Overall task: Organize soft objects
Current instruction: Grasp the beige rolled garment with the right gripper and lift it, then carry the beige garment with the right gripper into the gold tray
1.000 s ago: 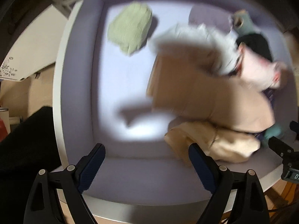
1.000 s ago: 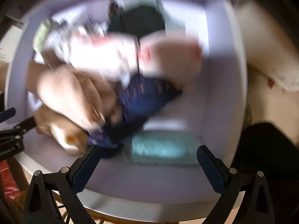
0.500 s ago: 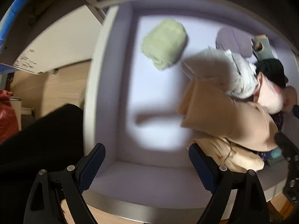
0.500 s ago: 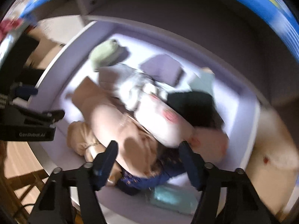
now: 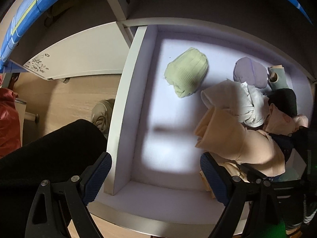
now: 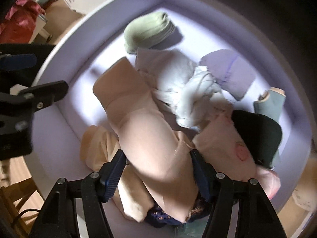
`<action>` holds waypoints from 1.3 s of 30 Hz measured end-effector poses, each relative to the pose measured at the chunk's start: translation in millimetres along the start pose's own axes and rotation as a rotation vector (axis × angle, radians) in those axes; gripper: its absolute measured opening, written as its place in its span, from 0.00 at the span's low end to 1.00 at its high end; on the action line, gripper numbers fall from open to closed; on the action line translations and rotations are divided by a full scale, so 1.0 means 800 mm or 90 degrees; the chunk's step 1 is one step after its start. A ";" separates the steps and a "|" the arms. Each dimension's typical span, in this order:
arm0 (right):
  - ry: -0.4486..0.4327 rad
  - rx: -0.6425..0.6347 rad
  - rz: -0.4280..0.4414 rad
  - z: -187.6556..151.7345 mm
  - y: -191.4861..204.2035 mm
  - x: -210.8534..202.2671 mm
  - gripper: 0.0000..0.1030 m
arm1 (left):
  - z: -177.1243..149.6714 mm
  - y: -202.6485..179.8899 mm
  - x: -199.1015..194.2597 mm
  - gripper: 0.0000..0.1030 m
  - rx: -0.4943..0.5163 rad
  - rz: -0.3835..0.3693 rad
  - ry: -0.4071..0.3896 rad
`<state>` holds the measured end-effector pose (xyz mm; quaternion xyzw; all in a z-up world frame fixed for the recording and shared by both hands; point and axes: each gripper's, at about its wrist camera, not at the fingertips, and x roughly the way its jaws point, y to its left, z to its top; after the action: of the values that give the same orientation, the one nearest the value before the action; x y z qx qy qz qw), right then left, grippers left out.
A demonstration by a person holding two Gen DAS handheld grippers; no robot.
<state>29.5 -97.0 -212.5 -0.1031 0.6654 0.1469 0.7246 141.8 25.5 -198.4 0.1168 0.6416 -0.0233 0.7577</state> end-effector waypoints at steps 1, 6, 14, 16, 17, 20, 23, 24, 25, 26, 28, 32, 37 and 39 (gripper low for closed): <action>0.009 -0.004 -0.001 0.003 0.003 0.007 0.65 | -0.001 0.000 0.001 0.89 -0.002 0.001 0.002; 0.028 -0.018 -0.021 0.015 0.014 0.029 0.61 | -0.001 -0.002 -0.002 0.89 -0.006 -0.004 0.002; 0.018 0.021 -0.007 0.013 0.009 0.023 0.46 | -0.001 -0.006 -0.003 0.89 -0.008 -0.015 0.005; 0.009 0.035 0.005 0.008 0.006 0.014 0.46 | -0.002 -0.006 -0.004 0.89 -0.009 -0.018 0.005; 0.003 0.045 0.010 0.007 0.004 0.009 0.46 | -0.002 -0.006 -0.004 0.89 -0.009 -0.018 0.005; -0.009 0.071 0.018 -0.001 -0.006 -0.007 0.46 | -0.002 -0.008 -0.003 0.89 -0.008 -0.019 0.009; -0.020 0.096 0.027 -0.009 -0.012 -0.021 0.46 | -0.003 -0.009 -0.001 0.89 -0.010 -0.026 0.018; -0.024 0.105 0.028 -0.013 -0.015 -0.025 0.46 | -0.004 -0.009 0.001 0.89 -0.010 -0.027 0.021; -0.027 0.112 0.029 -0.016 -0.022 -0.029 0.46 | -0.004 -0.009 0.002 0.89 -0.010 -0.027 0.025; -0.030 0.121 0.031 -0.020 -0.025 -0.033 0.46 | -0.005 -0.010 0.004 0.89 -0.010 -0.028 0.030; -0.035 0.142 0.034 -0.025 -0.031 -0.039 0.46 | -0.006 -0.011 0.009 0.89 -0.008 -0.032 0.041; -0.045 0.183 0.038 -0.046 -0.054 -0.058 0.46 | -0.009 -0.017 0.020 0.89 -0.001 -0.048 0.069; -0.072 0.242 0.068 -0.055 -0.072 -0.085 0.46 | -0.015 -0.030 0.038 0.89 0.013 -0.080 0.119; -0.083 0.258 0.072 -0.058 -0.078 -0.090 0.45 | -0.018 -0.039 0.043 0.89 0.032 -0.085 0.133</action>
<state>3.0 -176.8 -147.8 0.0919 0.6376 0.0571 0.7628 128.4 1.7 -239.0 0.0948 0.7225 -0.0774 0.6804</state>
